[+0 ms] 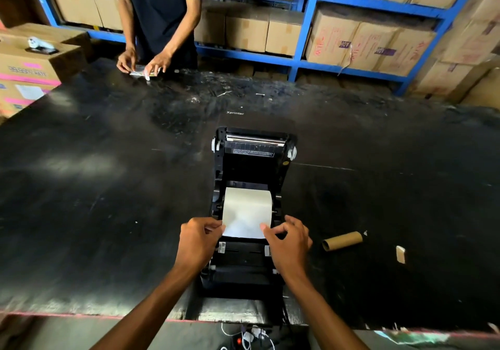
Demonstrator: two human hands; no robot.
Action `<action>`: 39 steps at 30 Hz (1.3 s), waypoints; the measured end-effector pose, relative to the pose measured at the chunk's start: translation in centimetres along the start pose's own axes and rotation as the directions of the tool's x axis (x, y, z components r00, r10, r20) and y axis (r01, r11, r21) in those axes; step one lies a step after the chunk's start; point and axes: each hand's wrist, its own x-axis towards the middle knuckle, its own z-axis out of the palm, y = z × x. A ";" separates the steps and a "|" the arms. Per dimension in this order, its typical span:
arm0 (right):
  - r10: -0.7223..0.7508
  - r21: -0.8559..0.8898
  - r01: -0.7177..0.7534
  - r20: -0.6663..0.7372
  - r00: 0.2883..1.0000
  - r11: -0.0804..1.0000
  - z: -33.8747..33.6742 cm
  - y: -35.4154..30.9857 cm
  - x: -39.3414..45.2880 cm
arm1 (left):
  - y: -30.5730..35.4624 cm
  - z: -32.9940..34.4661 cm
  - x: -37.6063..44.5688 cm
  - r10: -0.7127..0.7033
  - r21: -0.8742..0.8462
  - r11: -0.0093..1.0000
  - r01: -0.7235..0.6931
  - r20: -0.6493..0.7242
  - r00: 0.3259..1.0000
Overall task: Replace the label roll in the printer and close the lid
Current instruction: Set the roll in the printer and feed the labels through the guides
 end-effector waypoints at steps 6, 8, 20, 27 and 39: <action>-0.008 0.038 0.005 0.057 0.998 0.999 -0.4 -0.1 -1.0 | 0.0 -0.1 -0.2 0.013 0.016 1.000 -0.013 0.035 0.999; 0.004 0.063 -0.011 0.115 0.993 0.998 -0.9 0.0 -0.9 | -0.2 -0.1 -0.2 -0.004 0.010 1.000 0.004 0.042 0.999; 0.031 0.016 -0.035 0.190 0.981 0.999 -0.8 1.1 -0.7 | -1.2 0.2 -0.5 -0.009 -0.011 1.000 0.010 0.070 0.998; 0.026 -0.055 -0.012 0.256 0.966 0.998 -1.1 1.4 0.2 | -1.6 0.2 -0.3 0.064 0.090 0.993 -0.074 0.105 0.992; 0.038 0.039 -0.056 0.350 0.936 0.998 -1.1 2.2 0.8 | -1.3 0.0 0.3 0.062 0.018 0.998 -0.067 0.213 0.975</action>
